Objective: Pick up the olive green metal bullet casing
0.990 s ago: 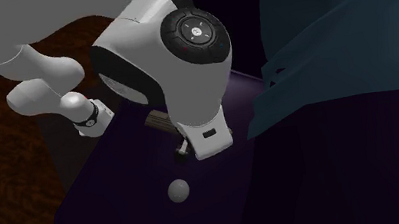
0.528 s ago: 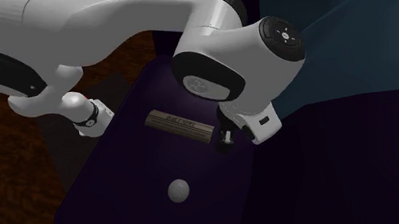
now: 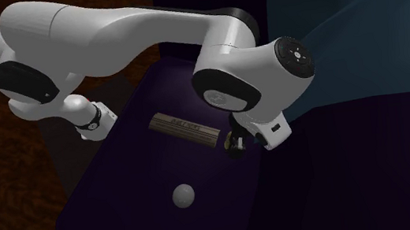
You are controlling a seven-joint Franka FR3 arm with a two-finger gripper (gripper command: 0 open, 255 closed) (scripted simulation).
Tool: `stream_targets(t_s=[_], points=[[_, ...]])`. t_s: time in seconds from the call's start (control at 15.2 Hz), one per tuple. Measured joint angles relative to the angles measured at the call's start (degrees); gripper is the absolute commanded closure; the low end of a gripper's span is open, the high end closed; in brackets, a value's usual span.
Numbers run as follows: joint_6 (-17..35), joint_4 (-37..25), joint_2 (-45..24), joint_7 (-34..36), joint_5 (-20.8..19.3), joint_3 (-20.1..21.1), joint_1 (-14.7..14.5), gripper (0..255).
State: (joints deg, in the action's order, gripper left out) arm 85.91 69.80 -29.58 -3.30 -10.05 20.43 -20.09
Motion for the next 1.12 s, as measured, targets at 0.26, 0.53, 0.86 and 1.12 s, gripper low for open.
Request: stream_targets(t_s=[0.26,0.53,0.86,1.12], points=[[1.27,1.26,0.05,0.00,0.06,0.01,0.15,255],[1.41,1.36,0.04,-0.01,0.04,0.01,0.17,255],[0.92,0.81,-0.08,0.08,0.00,0.01,0.04,255],[-2.27,-3.00,-0.66,-0.08,-0.17,-0.02,-0.44,255]])
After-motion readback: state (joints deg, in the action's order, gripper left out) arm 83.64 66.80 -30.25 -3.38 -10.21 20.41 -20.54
